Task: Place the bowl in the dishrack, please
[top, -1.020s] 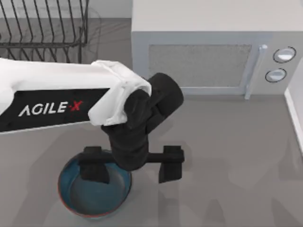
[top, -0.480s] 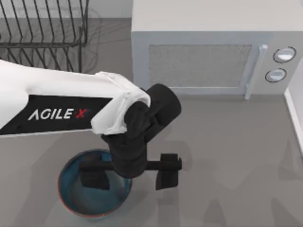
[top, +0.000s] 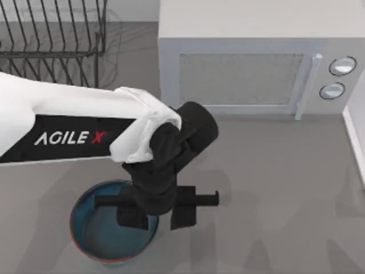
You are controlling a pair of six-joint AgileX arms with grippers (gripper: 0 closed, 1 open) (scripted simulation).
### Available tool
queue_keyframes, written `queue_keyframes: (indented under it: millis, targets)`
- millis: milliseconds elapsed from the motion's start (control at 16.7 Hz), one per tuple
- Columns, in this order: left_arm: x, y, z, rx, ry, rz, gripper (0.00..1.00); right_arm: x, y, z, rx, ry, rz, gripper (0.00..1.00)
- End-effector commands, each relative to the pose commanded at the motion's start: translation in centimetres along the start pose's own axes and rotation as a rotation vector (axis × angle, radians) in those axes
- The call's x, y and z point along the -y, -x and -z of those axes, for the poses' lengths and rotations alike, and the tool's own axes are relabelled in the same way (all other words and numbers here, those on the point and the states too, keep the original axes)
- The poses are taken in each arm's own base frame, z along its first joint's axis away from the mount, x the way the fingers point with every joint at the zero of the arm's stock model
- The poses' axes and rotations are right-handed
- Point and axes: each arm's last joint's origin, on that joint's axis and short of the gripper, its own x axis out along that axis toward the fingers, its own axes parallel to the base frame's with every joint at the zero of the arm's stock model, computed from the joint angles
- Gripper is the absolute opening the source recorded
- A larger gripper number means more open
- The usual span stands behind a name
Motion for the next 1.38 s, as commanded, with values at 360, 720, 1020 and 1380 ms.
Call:
queue_keyframes:
  millis: [360, 720, 1020, 1380]
  targets:
    - [0.0, 0.0, 0.0, 0.0, 0.0, 0.0, 0.0, 0.0, 0.0, 0.0, 0.0, 0.0, 0.0, 1.0]
    - [0.0, 0.1, 0.0, 0.002, 0.0, 0.002, 0.0, 0.0, 0.0, 0.0, 0.0, 0.0, 0.0, 1.0]
    - [1.0, 2.8, -0.7, 0.003, -0.001, 0.003, 0.0, 0.0, 0.0, 0.0, 0.0, 0.0, 0.0, 1.0]
    - [1.5, 12.4, -1.2, -0.026, 0.0, -0.026, 0.0, 0.0, 0.0, 0.0, 0.0, 0.0, 0.0, 1.0]
